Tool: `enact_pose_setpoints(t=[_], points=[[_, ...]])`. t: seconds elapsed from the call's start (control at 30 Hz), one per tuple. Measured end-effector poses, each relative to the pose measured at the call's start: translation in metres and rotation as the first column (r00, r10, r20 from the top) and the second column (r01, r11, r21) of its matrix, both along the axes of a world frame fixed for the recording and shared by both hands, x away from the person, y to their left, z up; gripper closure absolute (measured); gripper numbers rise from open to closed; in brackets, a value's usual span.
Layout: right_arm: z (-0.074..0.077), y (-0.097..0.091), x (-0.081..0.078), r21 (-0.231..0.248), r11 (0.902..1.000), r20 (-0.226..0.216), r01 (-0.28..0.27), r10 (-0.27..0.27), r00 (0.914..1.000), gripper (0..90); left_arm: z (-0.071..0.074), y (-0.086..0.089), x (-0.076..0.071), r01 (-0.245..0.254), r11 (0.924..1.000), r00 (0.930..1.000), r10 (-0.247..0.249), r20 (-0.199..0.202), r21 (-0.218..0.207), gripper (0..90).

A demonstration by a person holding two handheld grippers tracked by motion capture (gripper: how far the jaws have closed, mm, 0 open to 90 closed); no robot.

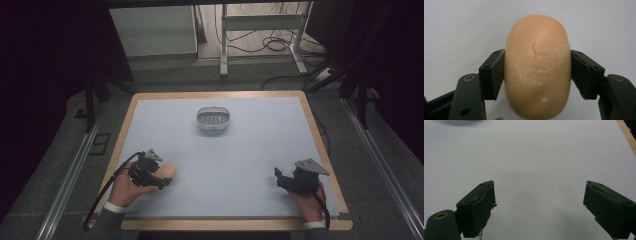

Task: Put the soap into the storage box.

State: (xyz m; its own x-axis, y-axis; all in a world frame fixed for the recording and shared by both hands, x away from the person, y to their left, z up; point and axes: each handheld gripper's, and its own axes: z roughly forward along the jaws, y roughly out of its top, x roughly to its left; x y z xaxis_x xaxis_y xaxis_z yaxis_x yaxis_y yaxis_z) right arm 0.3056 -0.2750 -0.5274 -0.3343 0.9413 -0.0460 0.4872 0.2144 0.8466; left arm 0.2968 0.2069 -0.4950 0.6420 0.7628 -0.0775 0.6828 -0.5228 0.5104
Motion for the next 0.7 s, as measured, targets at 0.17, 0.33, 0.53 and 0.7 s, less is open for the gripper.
enact_pose_setpoints(t=[0.17, 0.33, 0.53, 0.7], points=[[0.000, 0.000, 0.000, -0.002, 1.0000, -0.001, -0.001, 0.001, 1.0000, 10.9, 0.002, -0.001, 0.001, 0.006, 1.0000, 1.0000, -0.006, 0.003, -0.005, 32.6], [0.000, 0.001, 0.000, -0.003, 1.0000, -0.004, 0.000, 0.000, 1.0000, 10.9, 0.005, -0.002, 0.001, 0.010, 0.9999, 0.9999, -0.010, 0.009, -0.006, 32.6], [0.000, 0.001, 0.000, -0.004, 1.0000, -0.003, 0.002, -0.002, 1.0000, 10.9, 0.010, -0.005, 0.003, 0.015, 0.9998, 0.9997, -0.015, 0.019, -0.010, 32.6], [0.000, 0.001, 0.000, -0.005, 1.0000, -0.003, 0.003, -0.003, 1.0000, 10.9, 0.013, -0.006, 0.003, 0.018, 0.9998, 0.9995, -0.018, 0.024, -0.012, 32.6]])
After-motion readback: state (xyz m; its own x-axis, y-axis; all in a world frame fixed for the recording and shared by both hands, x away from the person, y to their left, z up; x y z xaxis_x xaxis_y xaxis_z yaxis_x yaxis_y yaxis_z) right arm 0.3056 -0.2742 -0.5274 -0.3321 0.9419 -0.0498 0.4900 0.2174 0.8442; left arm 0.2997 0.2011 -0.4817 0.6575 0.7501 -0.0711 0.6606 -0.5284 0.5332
